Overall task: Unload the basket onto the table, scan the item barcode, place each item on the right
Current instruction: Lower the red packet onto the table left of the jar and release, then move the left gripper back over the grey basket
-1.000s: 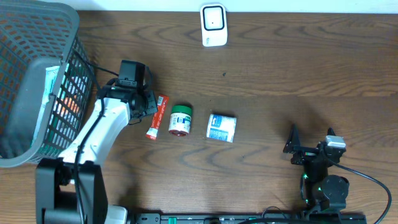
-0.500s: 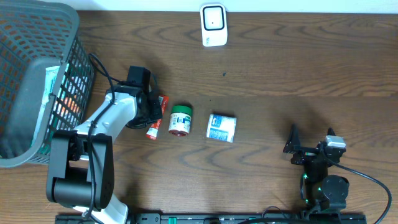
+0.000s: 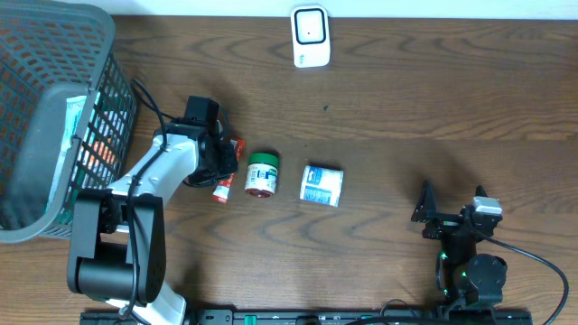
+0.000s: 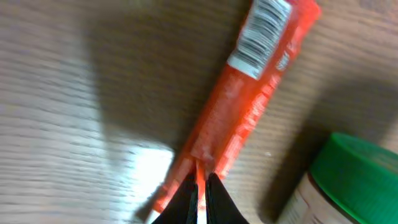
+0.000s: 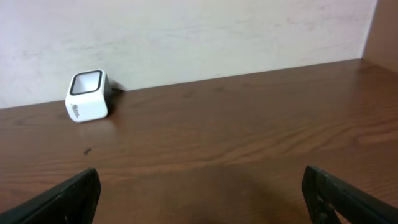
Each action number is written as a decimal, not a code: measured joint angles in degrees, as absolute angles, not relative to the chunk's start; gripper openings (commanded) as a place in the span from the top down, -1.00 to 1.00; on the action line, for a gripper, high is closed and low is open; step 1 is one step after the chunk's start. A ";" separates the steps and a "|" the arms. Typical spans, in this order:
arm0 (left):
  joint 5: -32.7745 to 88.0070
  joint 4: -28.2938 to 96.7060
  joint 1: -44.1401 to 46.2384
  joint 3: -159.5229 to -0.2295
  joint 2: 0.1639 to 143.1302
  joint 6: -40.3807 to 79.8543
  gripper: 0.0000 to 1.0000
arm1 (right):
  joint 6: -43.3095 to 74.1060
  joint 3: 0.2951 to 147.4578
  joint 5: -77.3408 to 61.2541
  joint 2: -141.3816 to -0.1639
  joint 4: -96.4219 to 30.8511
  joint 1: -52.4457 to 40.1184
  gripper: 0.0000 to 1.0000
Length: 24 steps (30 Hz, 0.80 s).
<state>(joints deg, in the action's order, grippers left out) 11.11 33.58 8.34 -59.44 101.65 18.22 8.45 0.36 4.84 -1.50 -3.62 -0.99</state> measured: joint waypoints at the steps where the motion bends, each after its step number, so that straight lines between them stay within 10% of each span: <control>1: 10.31 33.52 8.34 -59.44 101.65 18.22 0.85 | 8.45 0.36 4.86 -1.50 -3.62 -0.99 -0.99; 24: 5.96 33.95 9.17 -56.86 101.58 18.22 0.85 | 8.45 0.36 4.84 -1.50 -3.62 -0.99 -0.98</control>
